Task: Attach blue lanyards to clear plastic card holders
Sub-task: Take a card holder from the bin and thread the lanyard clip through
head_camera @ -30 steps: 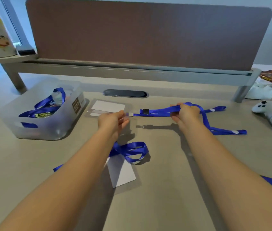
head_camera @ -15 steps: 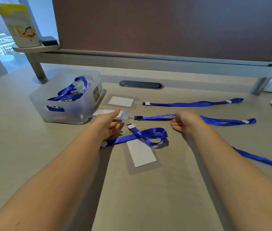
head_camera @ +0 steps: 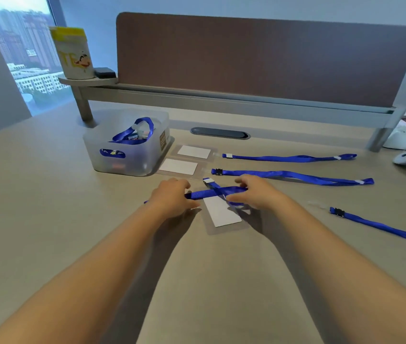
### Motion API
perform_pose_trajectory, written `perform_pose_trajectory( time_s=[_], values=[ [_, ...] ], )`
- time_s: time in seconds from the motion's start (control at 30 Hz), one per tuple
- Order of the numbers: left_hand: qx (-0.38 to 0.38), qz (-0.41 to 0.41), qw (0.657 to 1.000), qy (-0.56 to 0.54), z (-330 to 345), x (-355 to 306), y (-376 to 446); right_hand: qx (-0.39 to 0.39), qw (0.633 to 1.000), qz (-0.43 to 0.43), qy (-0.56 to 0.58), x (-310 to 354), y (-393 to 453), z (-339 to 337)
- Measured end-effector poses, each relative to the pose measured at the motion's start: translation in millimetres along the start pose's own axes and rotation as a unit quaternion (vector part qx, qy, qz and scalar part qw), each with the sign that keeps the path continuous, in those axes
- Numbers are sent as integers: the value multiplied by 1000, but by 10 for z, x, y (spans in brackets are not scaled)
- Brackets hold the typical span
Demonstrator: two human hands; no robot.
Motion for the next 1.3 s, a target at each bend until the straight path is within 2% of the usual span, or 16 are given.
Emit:
perform_pose_trajectory(
  time_s=[0.13, 0.23, 0.4, 0.47, 0.57, 0.77, 0.83, 0.93, 1.03, 1.13, 1.23, 1.3],
  values=[
    [-41, -7, 999, 16, -40, -51, -86, 16, 994, 53, -90, -34, 39, 66],
    [-51, 2, 999, 17, -79, -133, -124, 28, 992, 75, -102, -65, -19, 1],
    [-1, 25, 983, -180, -31, -236, -149, -49, 993, -28, 106, -8, -300, -293],
    [-22, 20, 972, -235, -58, -262, -176, -77, 973, -78, 201, 58, -428, -421],
    [-41, 32, 961, -272, -97, -369, -220, -109, 946, -102, 287, 148, -530, -587],
    [105, 66, 900, -419, 128, -672, -262, -143, 845, -126, 500, 276, -652, -797],
    [115, 79, 876, -462, 144, -732, -293, -150, 823, -135, 531, 282, -680, -834],
    [80, 98, 843, -522, 77, -739, -305, -164, 812, -139, 543, 249, -718, -887],
    [11, 103, 866, -490, -111, -667, -322, -202, 829, -97, 513, 84, -699, -943],
    [-26, 110, 903, -415, -318, -577, -358, -205, 877, -13, 435, -114, -652, -879],
    [-24, 119, 945, -305, -472, -535, -406, -165, 952, 70, 249, -224, -605, -753],
    [-40, 121, 967, -222, -562, -531, -442, -119, 980, 55, 149, -130, -569, -627]
  ],
)
Point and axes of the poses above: each hand's wrist, its own y-axis towards the middle knuckle, its own z-axis out of the palm, x = y × z, the point moved 7 cm from there along y, towards the middle knuckle, and after that the axes turned 13 degrees about x, right-handed, at the moved point
